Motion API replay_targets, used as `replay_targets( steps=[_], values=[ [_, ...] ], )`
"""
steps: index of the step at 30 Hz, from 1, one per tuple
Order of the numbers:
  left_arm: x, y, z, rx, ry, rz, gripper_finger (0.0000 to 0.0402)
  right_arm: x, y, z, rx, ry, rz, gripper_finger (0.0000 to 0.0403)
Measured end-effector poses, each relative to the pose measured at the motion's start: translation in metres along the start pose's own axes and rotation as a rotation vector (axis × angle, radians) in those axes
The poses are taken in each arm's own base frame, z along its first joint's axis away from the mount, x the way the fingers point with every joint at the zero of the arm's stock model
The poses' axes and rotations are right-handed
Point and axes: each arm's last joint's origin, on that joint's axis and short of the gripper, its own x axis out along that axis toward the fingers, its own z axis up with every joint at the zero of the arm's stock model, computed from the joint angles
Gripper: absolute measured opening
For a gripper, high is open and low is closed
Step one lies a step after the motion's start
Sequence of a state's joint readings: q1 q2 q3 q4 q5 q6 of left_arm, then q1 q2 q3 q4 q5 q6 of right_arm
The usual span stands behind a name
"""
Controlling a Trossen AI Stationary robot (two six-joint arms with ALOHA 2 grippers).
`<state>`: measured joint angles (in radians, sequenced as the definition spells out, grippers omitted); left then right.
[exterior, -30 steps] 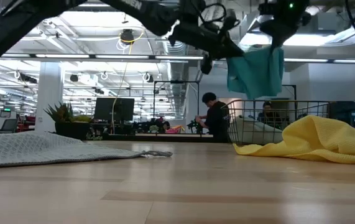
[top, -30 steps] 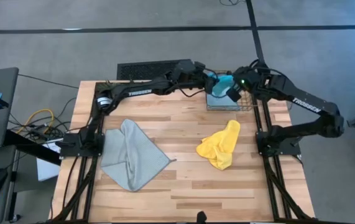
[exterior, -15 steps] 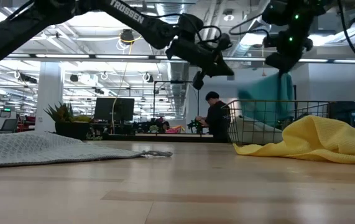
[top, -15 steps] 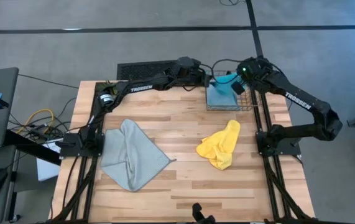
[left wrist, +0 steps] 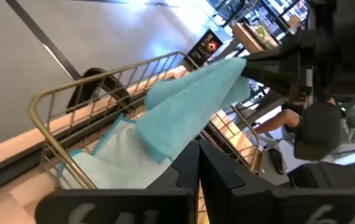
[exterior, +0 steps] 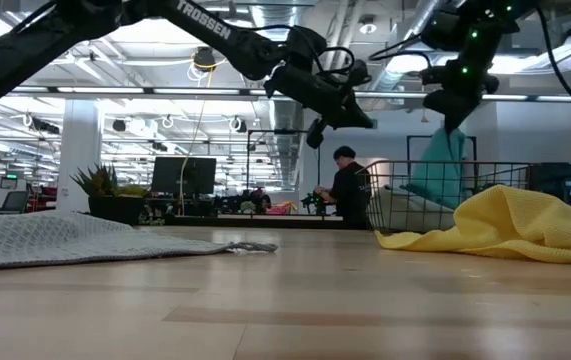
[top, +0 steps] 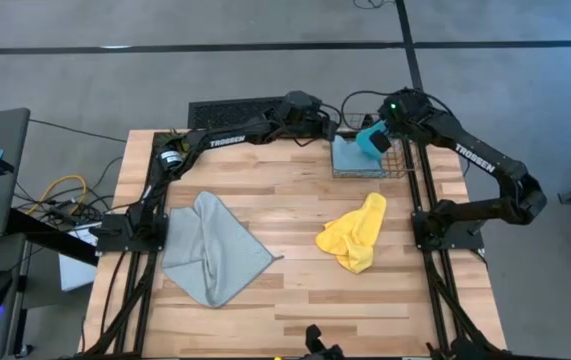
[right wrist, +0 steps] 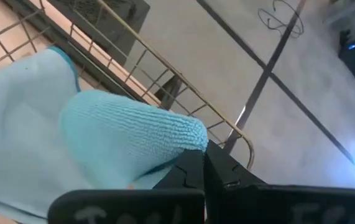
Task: Fold microfiber towels
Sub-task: Put the folded blue microfiber cloth into the wire basket
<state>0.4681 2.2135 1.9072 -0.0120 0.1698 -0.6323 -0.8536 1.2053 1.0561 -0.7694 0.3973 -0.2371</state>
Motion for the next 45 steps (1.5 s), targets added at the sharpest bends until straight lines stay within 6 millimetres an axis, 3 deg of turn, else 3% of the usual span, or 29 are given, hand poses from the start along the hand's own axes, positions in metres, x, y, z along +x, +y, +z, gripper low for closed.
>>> replay_targets(
  steps=[6, 14, 24, 31, 37, 45],
  values=[
    [-0.001, -0.002, 0.001, 0.001, 0.037, -0.067, 0.0, -0.003, 0.008, 0.003, 0.002, -0.036, 0.09, 0.0006],
    [-0.006, -0.005, 0.006, 0.003, 0.036, -0.088, 0.0, -0.006, 0.011, 0.025, 0.062, -0.242, 0.073, 0.0006],
    [-0.022, -0.017, 0.019, 0.069, 0.022, -0.109, 0.0, 0.036, 0.022, 0.048, 0.083, -0.288, 0.052, 0.0006],
    [-0.029, -0.016, 0.026, 0.087, 0.023, -0.092, 0.0, 0.042, 0.023, 0.057, 0.125, -0.354, 0.035, 0.0006],
    [-0.031, -0.016, 0.027, 0.09, 0.02, -0.085, 0.0, 0.032, 0.019, 0.053, 0.17, -0.328, 0.002, 0.0006],
    [-0.031, -0.016, 0.027, 0.101, 0.015, -0.08, 0.0, 0.046, 0.029, 0.043, 0.096, -0.183, 0.032, 0.0006]
  ],
)
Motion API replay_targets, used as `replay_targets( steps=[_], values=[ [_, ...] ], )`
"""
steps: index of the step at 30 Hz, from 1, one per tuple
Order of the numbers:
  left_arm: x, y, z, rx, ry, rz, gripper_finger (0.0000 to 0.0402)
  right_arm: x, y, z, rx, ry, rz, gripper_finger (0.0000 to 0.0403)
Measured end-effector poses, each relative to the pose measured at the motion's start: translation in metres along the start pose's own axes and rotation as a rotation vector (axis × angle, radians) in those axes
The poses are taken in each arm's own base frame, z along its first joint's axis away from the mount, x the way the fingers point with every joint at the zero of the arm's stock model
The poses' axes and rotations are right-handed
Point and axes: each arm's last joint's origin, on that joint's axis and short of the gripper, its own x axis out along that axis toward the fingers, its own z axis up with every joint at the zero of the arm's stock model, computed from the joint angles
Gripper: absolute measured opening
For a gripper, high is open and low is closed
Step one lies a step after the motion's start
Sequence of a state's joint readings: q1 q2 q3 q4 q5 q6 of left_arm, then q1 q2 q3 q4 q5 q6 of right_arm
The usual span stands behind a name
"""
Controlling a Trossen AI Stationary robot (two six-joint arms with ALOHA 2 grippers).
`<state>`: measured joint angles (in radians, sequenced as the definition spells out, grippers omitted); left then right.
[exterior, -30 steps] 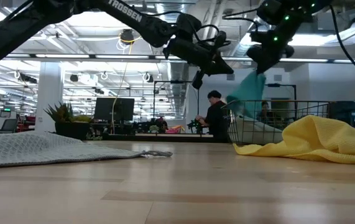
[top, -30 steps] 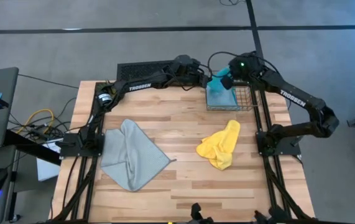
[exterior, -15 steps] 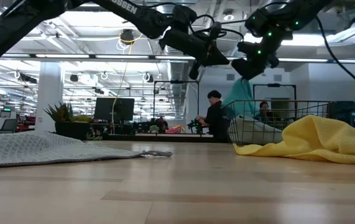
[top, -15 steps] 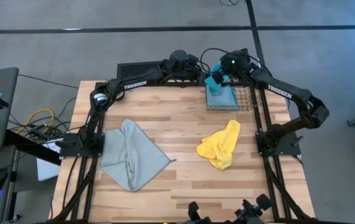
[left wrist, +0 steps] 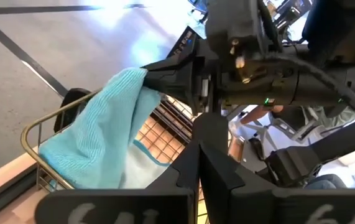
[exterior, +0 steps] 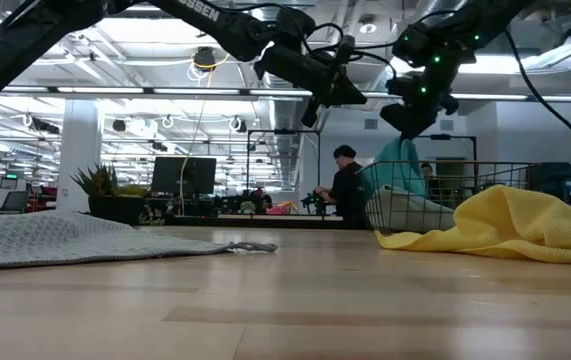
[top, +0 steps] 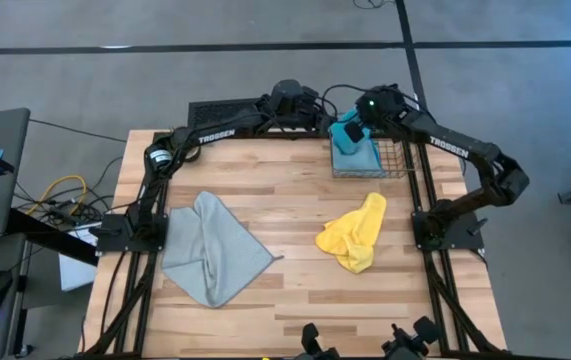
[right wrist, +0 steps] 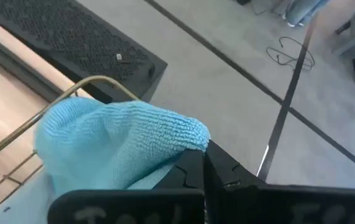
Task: Fold microfiber towels
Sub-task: Put the folded blue microfiber cloth into the wire basket
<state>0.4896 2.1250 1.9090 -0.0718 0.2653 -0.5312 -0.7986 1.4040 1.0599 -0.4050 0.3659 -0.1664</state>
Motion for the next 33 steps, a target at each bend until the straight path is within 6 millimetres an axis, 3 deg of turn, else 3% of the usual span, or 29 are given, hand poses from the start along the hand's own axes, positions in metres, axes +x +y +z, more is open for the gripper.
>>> replay_targets(
  steps=[5, 20, 33],
  values=[
    [0.0, 0.0, 0.0, 0.001, 0.006, -0.009, 0.0, 0.005, 0.008, -0.004, -0.053, 0.048, 0.022, 0.0006],
    [0.0, 0.0, -0.001, 0.012, 0.018, -0.012, 0.0, -0.005, 0.017, -0.033, -0.268, 0.336, 0.103, 0.0007],
    [0.001, 0.001, -0.004, 0.005, 0.041, -0.009, 0.0, -0.012, 0.016, -0.05, -0.683, 0.491, 0.229, 0.0007]
  ],
)
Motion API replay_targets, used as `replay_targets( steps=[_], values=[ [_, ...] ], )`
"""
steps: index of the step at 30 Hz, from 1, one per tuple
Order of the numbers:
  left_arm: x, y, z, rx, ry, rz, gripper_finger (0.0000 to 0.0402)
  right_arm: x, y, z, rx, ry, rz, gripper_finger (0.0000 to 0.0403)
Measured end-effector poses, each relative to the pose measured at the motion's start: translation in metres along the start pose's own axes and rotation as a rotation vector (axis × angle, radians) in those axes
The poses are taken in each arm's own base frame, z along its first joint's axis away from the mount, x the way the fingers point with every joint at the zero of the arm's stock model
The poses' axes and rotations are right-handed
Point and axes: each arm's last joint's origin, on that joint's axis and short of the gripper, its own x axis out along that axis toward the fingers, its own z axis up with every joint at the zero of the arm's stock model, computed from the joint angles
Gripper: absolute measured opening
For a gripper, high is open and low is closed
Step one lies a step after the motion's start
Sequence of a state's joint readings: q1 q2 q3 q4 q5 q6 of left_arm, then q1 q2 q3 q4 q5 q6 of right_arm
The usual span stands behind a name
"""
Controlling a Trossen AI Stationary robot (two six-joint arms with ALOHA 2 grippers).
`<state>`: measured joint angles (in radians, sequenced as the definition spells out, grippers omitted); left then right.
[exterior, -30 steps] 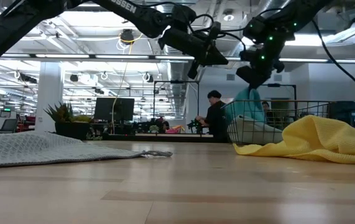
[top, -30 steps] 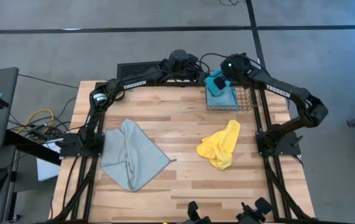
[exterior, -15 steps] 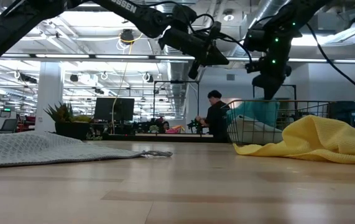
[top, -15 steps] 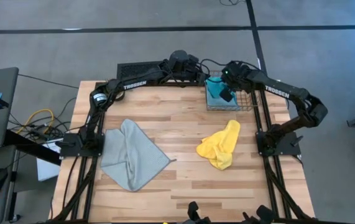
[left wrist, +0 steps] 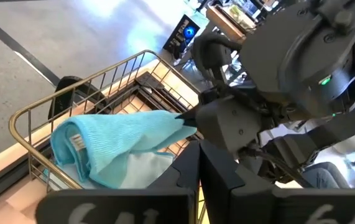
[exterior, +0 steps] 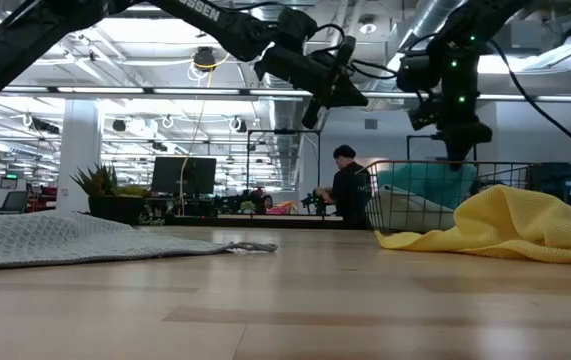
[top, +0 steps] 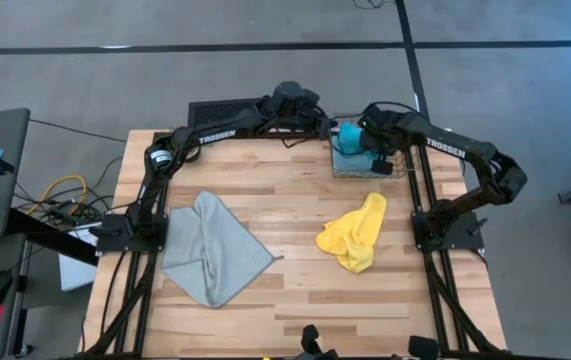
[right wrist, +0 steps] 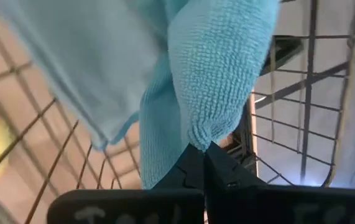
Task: Fold microfiber towels
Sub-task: Put the folded blue microfiber cloth into the wire basket
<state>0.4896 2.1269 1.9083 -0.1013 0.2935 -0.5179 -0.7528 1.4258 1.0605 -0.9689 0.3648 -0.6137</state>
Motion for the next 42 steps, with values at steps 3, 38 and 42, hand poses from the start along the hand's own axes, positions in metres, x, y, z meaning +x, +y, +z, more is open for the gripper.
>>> replay_targets(
  steps=[3, 38, 42],
  values=[
    [0.0, 0.0, 0.0, 0.001, -0.003, -0.001, 0.0, 0.0, 0.0, 0.0, -0.015, -0.004, 0.008, 0.0007],
    [0.0, 0.0, 0.0, -0.001, -0.002, 0.0, 0.0, -0.01, 0.03, 0.013, -0.124, -0.147, 0.265, 0.0115],
    [0.0, 0.0, 0.0, 0.002, 0.009, -0.019, 0.0, -0.012, 0.034, 0.016, -0.143, -0.158, 0.263, 0.0159]
  ],
)
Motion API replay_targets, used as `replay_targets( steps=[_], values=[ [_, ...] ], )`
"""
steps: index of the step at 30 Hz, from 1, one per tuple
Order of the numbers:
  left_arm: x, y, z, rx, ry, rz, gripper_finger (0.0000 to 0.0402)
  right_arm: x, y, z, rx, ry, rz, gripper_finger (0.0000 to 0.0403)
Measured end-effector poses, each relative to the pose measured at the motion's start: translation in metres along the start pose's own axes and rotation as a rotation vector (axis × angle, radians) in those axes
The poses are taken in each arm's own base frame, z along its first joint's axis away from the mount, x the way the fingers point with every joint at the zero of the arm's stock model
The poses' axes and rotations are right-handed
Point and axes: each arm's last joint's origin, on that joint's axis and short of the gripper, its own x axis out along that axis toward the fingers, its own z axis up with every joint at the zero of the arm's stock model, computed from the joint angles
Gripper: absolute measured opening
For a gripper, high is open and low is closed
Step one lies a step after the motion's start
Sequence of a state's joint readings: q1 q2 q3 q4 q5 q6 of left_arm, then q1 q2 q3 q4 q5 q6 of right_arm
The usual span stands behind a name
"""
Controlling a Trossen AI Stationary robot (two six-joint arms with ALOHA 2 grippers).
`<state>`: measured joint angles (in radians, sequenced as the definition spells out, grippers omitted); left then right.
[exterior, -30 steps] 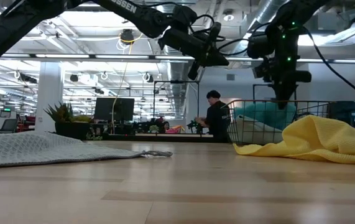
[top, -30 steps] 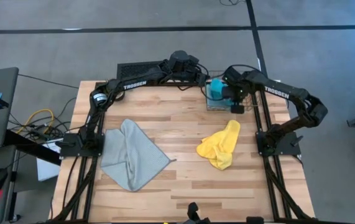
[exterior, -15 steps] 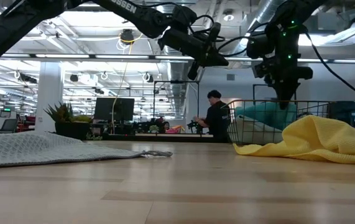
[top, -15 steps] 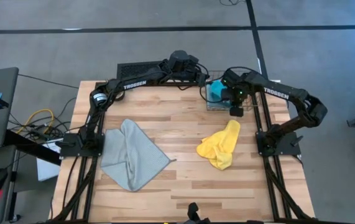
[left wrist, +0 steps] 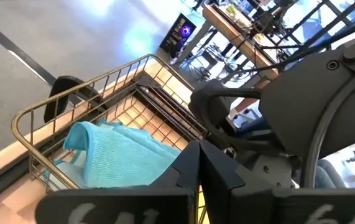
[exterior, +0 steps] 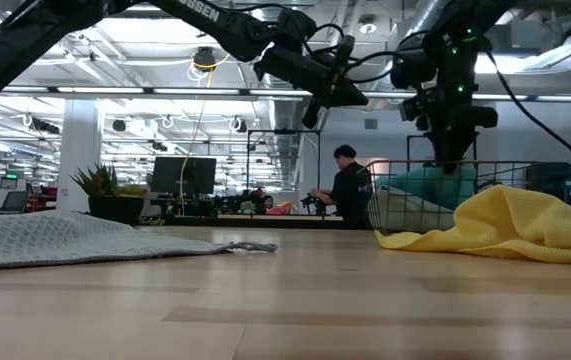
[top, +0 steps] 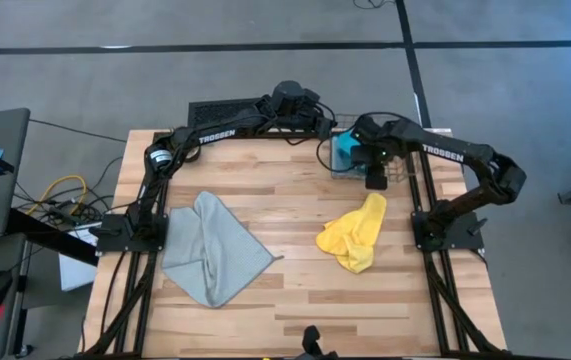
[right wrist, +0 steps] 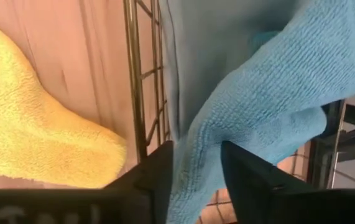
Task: Fold microfiber towels
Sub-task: Put the folded blue microfiber cloth into the wire basket
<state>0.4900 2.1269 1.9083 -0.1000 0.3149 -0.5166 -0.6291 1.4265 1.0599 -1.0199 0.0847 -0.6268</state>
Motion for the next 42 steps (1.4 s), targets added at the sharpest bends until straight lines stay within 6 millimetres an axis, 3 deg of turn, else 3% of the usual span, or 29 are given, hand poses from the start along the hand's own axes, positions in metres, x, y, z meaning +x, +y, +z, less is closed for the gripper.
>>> replay_targets(
  steps=[6, 13, 19, 27, 35, 42],
  values=[
    [0.0, 0.0, 0.0, 0.063, 0.002, 0.001, 0.0, -0.005, 0.005, 0.002, -0.021, -0.025, -0.008, 0.02],
    [-0.001, 0.001, 0.002, 0.067, -0.005, 0.008, 0.0, -0.021, 0.002, -0.005, -0.001, -0.097, -0.07, 0.0215],
    [-0.005, 0.0, 0.001, 0.125, 0.022, 0.022, 0.0, -0.039, -0.008, -0.006, 0.184, -0.26, -0.173, 0.0212],
    [-0.042, -0.023, 0.001, 0.434, 0.216, 0.067, 0.0, -0.033, -0.012, 0.001, 0.33, -0.304, -0.141, 0.021],
    [-0.083, -0.031, -0.01, 0.537, 0.481, 0.236, 0.0, -0.032, -0.031, 0.016, 0.609, -0.412, -0.055, 0.0203],
    [-0.095, -0.028, -0.016, 0.596, 0.607, 0.279, 0.0, -0.031, -0.047, 0.036, 0.737, -0.383, -0.025, 0.0198]
  ],
)
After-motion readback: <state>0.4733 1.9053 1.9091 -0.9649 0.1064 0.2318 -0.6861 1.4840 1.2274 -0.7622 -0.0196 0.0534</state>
